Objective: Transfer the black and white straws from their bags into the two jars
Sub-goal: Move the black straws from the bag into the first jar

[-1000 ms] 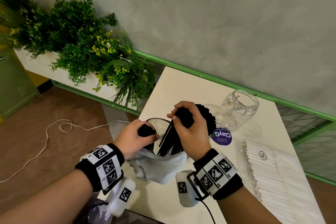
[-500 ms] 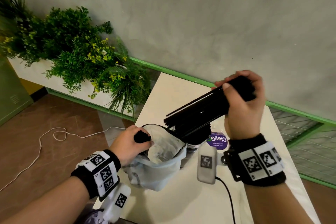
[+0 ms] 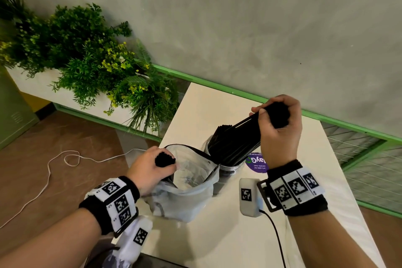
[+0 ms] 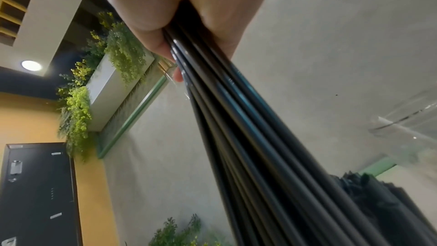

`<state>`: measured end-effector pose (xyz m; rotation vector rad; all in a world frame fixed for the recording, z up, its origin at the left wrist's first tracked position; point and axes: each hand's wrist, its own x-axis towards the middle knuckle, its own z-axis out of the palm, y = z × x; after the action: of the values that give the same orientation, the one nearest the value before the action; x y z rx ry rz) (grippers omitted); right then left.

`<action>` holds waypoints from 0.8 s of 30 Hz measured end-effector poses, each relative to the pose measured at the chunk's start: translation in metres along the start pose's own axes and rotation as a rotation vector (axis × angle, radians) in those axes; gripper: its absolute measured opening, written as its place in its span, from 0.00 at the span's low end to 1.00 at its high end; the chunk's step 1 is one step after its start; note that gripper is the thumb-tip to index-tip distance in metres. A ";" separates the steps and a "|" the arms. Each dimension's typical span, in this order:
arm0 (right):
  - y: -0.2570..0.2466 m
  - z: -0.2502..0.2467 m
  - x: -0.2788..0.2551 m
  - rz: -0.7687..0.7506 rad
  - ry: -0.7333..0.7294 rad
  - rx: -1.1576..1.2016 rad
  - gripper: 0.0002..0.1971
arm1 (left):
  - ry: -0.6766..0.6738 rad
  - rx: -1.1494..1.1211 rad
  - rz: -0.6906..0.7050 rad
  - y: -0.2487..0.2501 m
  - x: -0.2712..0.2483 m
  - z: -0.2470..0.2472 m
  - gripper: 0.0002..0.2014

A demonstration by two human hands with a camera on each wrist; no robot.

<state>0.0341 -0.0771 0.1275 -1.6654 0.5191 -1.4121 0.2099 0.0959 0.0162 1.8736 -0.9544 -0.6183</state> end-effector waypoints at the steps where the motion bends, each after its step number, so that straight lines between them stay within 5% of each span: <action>1: 0.000 0.000 0.000 -0.006 0.000 0.001 0.20 | 0.007 0.000 -0.004 -0.001 0.000 0.000 0.06; 15: 0.044 0.028 -0.019 0.060 -0.134 -0.161 0.19 | 0.005 -0.035 -0.006 -0.003 -0.001 -0.001 0.07; 19: 0.076 0.026 -0.024 0.144 -0.338 -0.509 0.12 | 0.015 -0.045 -0.012 -0.004 0.000 -0.001 0.08; 24: 0.093 0.015 -0.024 -0.014 -0.410 -0.805 0.21 | 0.020 -0.035 -0.025 -0.006 0.000 0.000 0.08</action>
<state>0.0609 -0.1031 0.0379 -2.5149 0.9039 -0.8520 0.2118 0.0976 0.0108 1.8602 -0.9029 -0.6263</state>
